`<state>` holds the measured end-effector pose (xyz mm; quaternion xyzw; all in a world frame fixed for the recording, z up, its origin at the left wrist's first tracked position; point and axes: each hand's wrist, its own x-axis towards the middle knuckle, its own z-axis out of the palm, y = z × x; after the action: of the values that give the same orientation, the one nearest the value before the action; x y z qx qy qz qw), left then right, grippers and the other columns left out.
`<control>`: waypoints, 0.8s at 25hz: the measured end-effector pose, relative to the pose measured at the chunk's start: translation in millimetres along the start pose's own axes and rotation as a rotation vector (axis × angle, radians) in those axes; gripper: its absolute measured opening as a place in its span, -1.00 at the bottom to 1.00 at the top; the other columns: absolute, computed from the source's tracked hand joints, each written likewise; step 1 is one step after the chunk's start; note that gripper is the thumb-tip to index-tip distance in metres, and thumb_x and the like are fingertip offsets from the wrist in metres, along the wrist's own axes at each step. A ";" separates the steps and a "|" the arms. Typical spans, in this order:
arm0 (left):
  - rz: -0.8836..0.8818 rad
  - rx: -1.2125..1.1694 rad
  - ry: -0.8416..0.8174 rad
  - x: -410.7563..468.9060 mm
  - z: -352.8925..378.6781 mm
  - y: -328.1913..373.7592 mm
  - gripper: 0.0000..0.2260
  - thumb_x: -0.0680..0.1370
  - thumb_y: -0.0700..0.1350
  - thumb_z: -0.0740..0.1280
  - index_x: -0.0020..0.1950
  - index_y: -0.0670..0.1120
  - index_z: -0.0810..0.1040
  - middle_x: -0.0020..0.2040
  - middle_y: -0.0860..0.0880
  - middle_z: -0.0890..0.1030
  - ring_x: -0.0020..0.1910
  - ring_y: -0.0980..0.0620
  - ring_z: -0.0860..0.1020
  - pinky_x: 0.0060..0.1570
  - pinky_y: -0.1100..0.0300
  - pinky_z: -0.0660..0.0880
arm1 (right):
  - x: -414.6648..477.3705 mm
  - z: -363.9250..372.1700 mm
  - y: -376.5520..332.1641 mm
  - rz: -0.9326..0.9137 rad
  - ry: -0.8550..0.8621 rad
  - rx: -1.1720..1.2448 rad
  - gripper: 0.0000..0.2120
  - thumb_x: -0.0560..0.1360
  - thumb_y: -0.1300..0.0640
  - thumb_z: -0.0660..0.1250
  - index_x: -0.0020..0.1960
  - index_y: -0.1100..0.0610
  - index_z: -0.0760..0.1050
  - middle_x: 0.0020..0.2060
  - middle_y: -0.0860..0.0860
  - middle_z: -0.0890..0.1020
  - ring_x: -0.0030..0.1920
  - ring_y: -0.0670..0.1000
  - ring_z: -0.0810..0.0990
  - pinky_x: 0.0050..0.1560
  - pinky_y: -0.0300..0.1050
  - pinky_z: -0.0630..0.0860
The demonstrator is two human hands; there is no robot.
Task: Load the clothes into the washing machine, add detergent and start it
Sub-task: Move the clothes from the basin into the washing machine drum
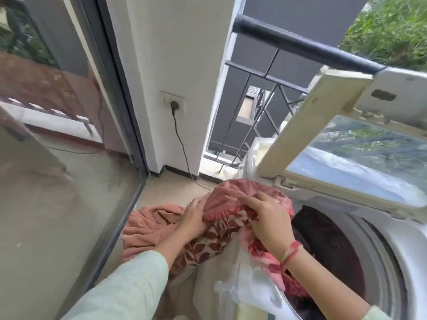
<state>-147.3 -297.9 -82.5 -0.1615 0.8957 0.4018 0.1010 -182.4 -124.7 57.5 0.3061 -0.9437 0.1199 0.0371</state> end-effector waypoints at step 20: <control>0.131 0.949 -0.829 -41.7 199.9 177.7 -0.61 0.57 -0.01 0.22 0.31 -0.19 0.46 0.30 -0.18 0.50 0.26 -0.15 0.48 0.21 0.04 0.40 | -191.2 -30.4 253.5 0.295 -0.737 0.156 -0.55 0.53 0.13 0.21 0.41 0.07 0.31 0.30 0.09 0.48 0.30 0.11 0.44 0.29 -0.09 0.35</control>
<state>-164.2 -27.8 -78.7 0.1248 0.8709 -0.0046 0.4754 -176.4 190.3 7.9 0.1918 -0.9156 0.0775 -0.3448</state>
